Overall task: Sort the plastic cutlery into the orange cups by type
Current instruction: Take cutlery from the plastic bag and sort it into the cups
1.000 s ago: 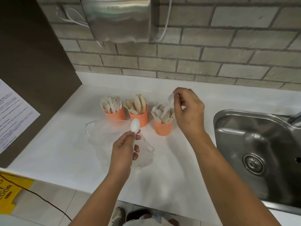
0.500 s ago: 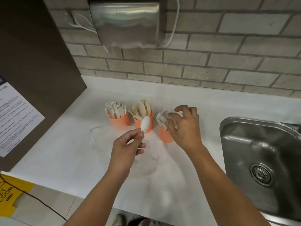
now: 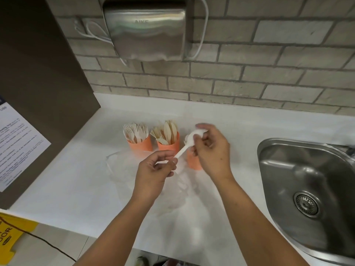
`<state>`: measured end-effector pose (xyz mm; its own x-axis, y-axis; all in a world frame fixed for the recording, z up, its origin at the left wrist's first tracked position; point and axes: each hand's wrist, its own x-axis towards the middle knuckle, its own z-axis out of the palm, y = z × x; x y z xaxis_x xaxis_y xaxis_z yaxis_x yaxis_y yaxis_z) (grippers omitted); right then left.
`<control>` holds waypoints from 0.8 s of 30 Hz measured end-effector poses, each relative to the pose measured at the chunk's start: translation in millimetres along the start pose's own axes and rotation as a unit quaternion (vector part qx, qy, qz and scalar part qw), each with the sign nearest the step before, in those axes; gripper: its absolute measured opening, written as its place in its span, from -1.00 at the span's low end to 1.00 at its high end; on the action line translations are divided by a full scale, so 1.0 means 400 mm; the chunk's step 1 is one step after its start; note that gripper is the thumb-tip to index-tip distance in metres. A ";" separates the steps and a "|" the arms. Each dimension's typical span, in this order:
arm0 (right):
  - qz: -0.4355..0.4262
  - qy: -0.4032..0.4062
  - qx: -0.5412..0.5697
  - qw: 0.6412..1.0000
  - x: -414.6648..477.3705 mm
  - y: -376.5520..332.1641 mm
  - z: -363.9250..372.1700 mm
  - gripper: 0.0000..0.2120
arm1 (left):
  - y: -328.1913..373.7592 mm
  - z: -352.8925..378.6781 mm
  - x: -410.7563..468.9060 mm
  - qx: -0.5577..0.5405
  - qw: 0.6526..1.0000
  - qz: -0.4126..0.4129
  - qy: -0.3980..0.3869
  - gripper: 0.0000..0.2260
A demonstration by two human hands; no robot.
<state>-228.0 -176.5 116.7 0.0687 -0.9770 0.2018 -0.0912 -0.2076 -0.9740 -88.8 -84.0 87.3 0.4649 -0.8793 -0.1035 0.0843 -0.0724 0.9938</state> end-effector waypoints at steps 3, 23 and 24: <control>-0.075 0.089 -0.018 0.993 0.051 -0.027 -0.052 -0.82 | -0.008 -0.019 0.002 0.003 1.000 -0.003 0.014 -0.81; -0.251 -0.022 -0.461 0.851 0.116 0.204 -0.047 -0.84 | -0.009 -0.140 -0.004 0.098 0.993 0.014 0.061 -0.87; -0.257 -0.011 -0.448 0.856 0.110 0.193 -0.041 -0.81 | -0.005 -0.151 0.001 0.107 0.993 0.016 0.057 -0.87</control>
<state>-248.5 -236.2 52.0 0.3460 -0.7469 0.5678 -0.7686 -0.5727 -0.2850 -35.5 -55.8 82.9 0.5619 -0.8248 -0.0633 -0.1156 -0.1541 0.9813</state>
